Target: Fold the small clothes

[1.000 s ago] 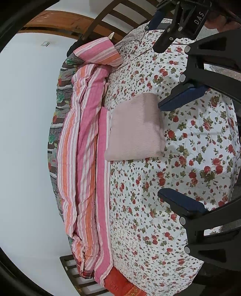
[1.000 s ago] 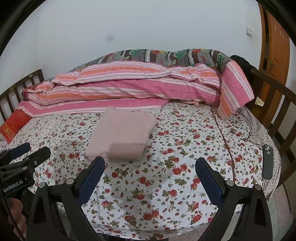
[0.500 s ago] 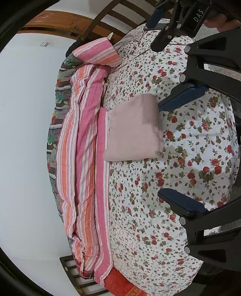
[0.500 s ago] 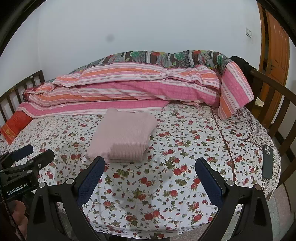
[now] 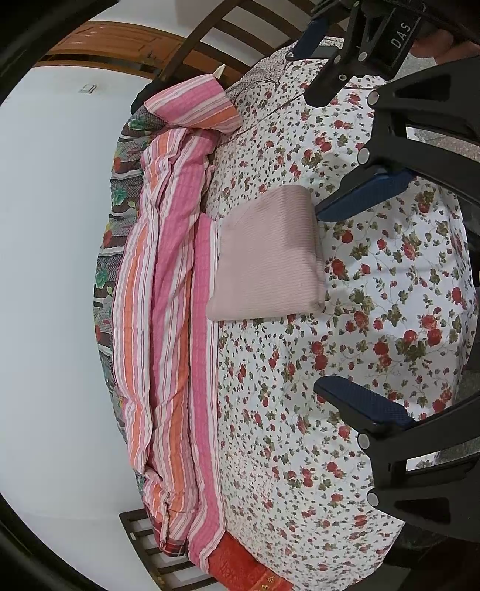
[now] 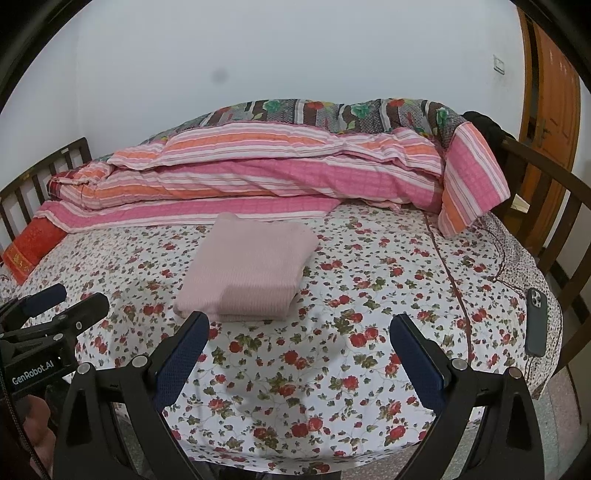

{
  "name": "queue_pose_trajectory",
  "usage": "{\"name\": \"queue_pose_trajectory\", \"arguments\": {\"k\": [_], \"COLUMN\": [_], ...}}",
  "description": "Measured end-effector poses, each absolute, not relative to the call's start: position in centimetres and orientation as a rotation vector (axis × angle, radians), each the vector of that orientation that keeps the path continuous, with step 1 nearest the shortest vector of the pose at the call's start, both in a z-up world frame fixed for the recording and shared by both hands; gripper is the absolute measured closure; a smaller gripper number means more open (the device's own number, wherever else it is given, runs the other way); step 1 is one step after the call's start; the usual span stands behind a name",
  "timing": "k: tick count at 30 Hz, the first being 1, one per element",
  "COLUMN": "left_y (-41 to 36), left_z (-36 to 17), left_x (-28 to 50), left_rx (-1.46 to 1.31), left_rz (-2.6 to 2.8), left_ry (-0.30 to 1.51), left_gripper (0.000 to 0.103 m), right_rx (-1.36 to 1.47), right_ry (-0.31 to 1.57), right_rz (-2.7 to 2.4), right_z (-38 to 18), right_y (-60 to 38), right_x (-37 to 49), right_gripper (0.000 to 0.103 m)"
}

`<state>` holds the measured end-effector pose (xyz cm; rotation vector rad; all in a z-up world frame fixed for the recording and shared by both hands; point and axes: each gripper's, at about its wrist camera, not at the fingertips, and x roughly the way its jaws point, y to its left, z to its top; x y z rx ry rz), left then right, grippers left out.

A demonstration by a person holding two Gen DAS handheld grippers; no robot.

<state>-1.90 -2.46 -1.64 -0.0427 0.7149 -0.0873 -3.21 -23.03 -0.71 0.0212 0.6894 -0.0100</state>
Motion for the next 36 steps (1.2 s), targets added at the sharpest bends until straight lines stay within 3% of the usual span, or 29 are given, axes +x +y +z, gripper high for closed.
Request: {"name": "queue_pose_trajectory", "arguments": {"k": [36], "left_y": [-2.01], "left_z": [-1.4], "left_x": [-1.37], "left_rx": [-0.034], "left_rz": [-0.069], "left_ry": [0.704], "left_gripper": [0.018], "right_rx": [0.016], "right_ry": [0.68], "right_rz": [-0.002], "right_z": [-0.58], "right_y": [-23.57], "right_x": [-2.86], "right_gripper": [0.006]}}
